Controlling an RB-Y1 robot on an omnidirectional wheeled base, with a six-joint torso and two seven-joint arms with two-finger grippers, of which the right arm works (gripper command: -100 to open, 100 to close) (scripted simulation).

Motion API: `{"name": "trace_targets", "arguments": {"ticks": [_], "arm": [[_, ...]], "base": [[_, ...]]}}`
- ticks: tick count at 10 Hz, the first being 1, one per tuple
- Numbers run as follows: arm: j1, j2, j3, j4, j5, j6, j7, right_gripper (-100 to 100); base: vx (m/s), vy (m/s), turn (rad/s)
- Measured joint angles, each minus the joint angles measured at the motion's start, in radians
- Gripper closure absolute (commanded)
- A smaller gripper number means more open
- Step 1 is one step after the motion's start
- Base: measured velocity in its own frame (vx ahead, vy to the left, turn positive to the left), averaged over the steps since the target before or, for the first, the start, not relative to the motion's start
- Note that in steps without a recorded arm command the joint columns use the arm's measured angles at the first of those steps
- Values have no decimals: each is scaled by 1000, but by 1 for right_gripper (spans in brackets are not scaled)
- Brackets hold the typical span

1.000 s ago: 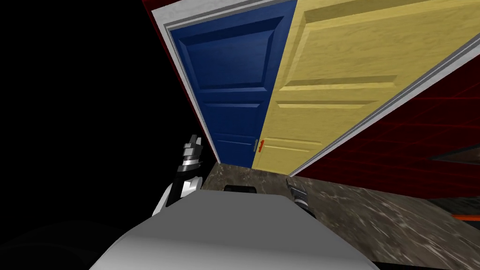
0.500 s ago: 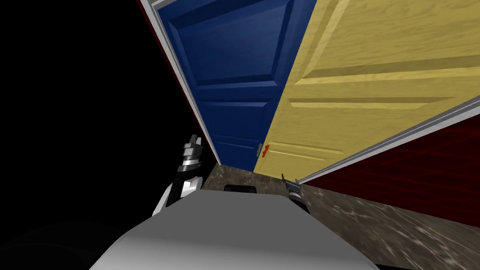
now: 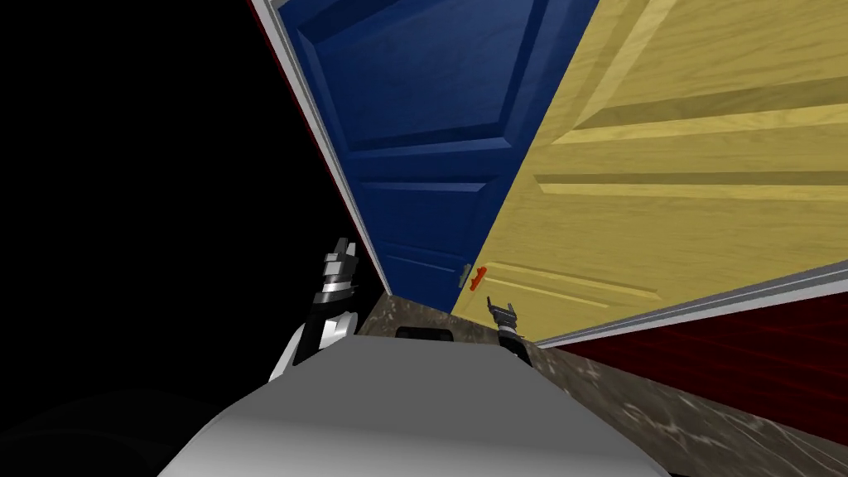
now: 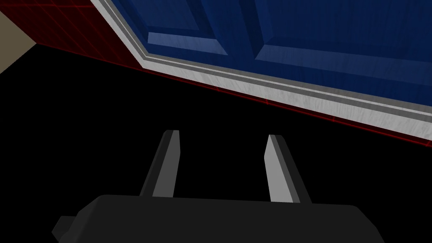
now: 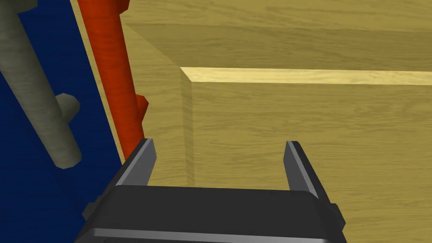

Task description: Pull the door open

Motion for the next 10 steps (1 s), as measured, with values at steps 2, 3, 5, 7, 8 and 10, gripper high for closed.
{"name": "trace_targets", "arguments": {"ticks": [2, 3, 5, 7, 8, 10], "arm": [[-12, 4, 10, -32, 4, 6, -4, -100], [-22, 11, 18, -38, 8, 7, -5, -100], [-19, 15, 23, -37, 10, 7, -5, 100], [-21, 22, 31, -40, 13, 10, -4, 100], [-22, 18, 26, -39, 11, 10, -5, 100], [-22, 12, 19, -38, 8, 8, -5, -100]], "base": [[182, 18, 112], [52, 13, -40], [-30, 15, 52], [-5, 11, -15], [8, -26, -43], [-57, -23, -56]]}}
